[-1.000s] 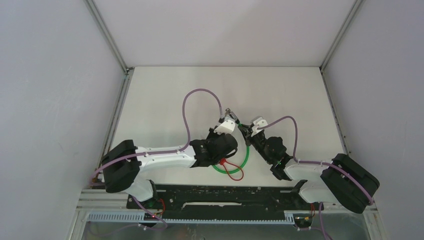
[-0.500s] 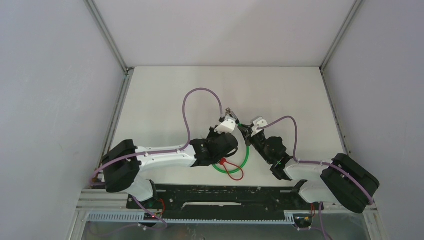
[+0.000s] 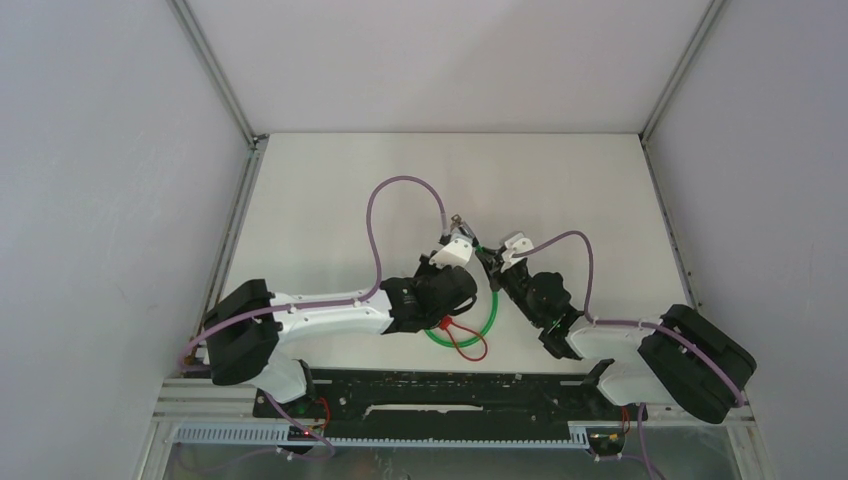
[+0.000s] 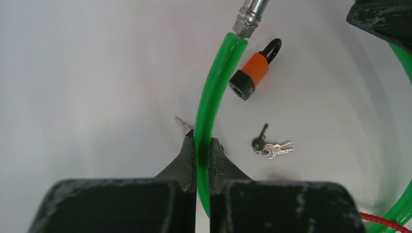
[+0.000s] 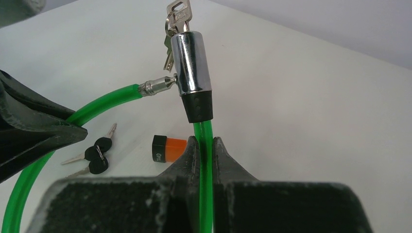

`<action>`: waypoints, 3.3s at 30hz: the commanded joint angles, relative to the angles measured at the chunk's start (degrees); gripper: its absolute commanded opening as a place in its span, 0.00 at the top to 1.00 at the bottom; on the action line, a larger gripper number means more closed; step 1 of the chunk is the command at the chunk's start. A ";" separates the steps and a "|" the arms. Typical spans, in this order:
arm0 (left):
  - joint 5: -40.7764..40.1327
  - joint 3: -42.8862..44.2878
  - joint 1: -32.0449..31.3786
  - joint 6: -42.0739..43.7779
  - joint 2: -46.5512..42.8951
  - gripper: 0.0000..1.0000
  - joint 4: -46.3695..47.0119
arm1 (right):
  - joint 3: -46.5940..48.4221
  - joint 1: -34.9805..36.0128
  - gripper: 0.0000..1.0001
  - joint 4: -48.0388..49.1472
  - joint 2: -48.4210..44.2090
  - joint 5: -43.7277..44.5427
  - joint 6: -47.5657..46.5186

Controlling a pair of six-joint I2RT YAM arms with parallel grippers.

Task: Lock with the key
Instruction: Lock the lock.

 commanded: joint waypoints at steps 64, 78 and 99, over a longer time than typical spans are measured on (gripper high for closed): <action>1.11 3.14 3.06 4.17 -9.36 1.00 8.15 | 5.89 9.88 1.00 5.99 6.11 1.47 -15.71; 8.34 2.72 4.80 6.53 -11.39 1.00 12.85 | 6.04 11.25 1.00 6.21 7.47 -0.57 -18.78; 14.45 2.66 7.25 7.29 -11.27 1.00 19.68 | 7.58 11.70 1.00 2.77 8.35 -7.33 -18.51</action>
